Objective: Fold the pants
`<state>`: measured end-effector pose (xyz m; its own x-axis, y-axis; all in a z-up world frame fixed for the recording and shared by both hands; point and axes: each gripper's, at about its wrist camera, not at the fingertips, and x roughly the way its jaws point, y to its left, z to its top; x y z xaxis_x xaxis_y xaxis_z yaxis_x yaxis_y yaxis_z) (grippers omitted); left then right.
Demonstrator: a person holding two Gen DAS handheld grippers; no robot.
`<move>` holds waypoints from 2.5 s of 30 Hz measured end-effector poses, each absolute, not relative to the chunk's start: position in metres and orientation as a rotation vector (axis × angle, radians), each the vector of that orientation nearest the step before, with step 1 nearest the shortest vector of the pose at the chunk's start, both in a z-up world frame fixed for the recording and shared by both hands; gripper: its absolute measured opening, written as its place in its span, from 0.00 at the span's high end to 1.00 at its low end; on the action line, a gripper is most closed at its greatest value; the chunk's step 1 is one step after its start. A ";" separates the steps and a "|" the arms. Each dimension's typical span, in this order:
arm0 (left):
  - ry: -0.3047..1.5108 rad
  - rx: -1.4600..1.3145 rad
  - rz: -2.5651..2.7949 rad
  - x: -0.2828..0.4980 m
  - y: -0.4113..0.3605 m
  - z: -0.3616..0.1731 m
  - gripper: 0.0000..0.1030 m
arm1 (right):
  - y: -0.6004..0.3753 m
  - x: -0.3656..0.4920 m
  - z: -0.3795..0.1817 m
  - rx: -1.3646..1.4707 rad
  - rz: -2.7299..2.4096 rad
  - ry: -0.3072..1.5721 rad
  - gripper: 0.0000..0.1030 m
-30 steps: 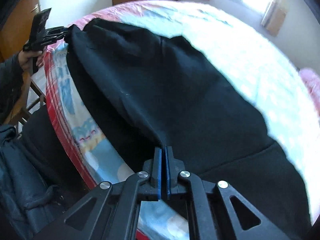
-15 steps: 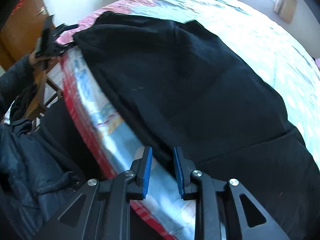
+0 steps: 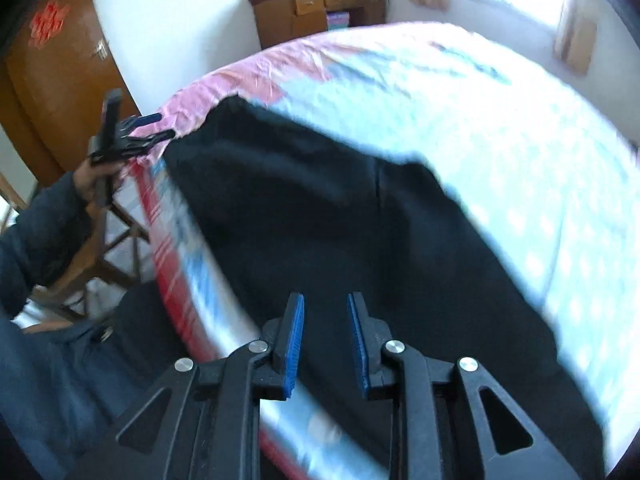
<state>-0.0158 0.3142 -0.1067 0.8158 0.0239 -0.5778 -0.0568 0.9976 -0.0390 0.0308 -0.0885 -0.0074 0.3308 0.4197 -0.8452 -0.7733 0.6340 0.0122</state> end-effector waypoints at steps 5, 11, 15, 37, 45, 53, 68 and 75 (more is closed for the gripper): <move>0.563 -0.325 -0.151 -0.040 0.300 -0.089 0.01 | -0.001 0.067 0.011 -0.435 0.903 0.862 0.76; 0.615 -0.418 -0.248 -0.024 0.277 -0.103 0.13 | 0.095 0.107 0.001 -0.430 1.016 0.874 0.50; 0.689 -0.477 -0.299 -0.002 0.266 -0.122 0.30 | 0.145 0.125 -0.020 -0.469 1.052 0.912 0.50; 0.742 -0.385 -0.220 0.048 0.276 -0.124 0.80 | 0.204 0.175 -0.089 -0.483 1.064 1.027 0.85; 0.704 -0.244 -0.058 0.020 0.279 -0.097 0.65 | 0.130 0.180 -0.032 -0.368 1.087 1.007 0.58; 0.636 -0.199 -0.201 0.025 0.213 -0.073 0.32 | -0.063 0.225 -0.030 -0.023 0.834 1.160 0.58; 0.792 -0.054 -0.230 0.049 0.134 -0.118 0.30 | -0.097 0.248 -0.107 0.238 0.847 1.321 0.58; 0.789 0.007 -0.244 0.051 0.130 -0.123 0.24 | -0.111 0.265 -0.102 0.376 0.837 1.228 0.91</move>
<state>0.0513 0.1300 -0.1230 0.6779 -0.2147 -0.7031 0.2198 0.9718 -0.0849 0.2645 -0.1112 -0.1024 0.0962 0.7346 -0.6716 -0.3564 0.6554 0.6659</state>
